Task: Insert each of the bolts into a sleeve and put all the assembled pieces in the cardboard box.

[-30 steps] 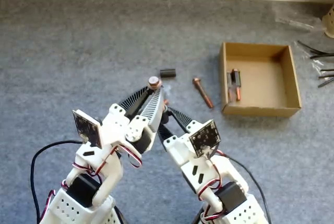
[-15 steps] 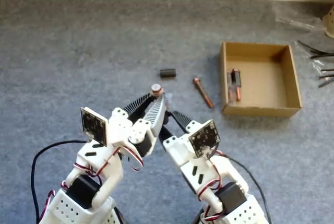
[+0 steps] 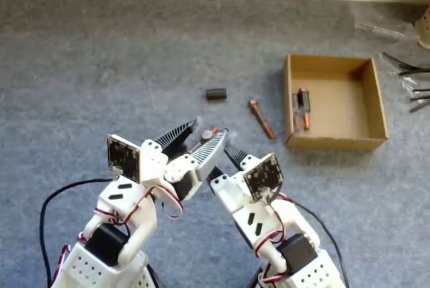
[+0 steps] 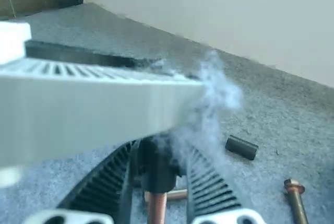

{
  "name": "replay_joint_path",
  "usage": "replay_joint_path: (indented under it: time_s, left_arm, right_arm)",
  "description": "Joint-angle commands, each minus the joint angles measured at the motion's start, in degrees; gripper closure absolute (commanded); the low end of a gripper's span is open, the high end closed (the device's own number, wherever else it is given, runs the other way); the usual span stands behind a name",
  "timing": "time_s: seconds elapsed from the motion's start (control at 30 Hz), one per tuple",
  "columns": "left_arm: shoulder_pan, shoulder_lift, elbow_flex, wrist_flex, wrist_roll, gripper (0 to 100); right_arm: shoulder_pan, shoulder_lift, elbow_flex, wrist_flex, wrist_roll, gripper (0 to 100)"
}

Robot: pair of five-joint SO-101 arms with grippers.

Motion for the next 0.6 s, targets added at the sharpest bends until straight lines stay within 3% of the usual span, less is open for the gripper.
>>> replay_joint_path:
  time_s: [0.0,0.17,0.57]
  left_arm:
    - [-0.6,-0.7,-1.0,0.1,-0.1,78]
    - [-0.6,-0.7,-1.0,0.0,-6.9,78]
    - [-3.3,-0.8,-3.6,-1.4,-7.3,78]
  right_arm:
    - [0.6,-0.7,-2.7,-0.2,-0.1,99.4]
    - [0.7,-0.7,-2.7,-0.2,-0.1,99.4]
    - [5.5,-0.7,-2.2,-0.2,-0.3,99.4]
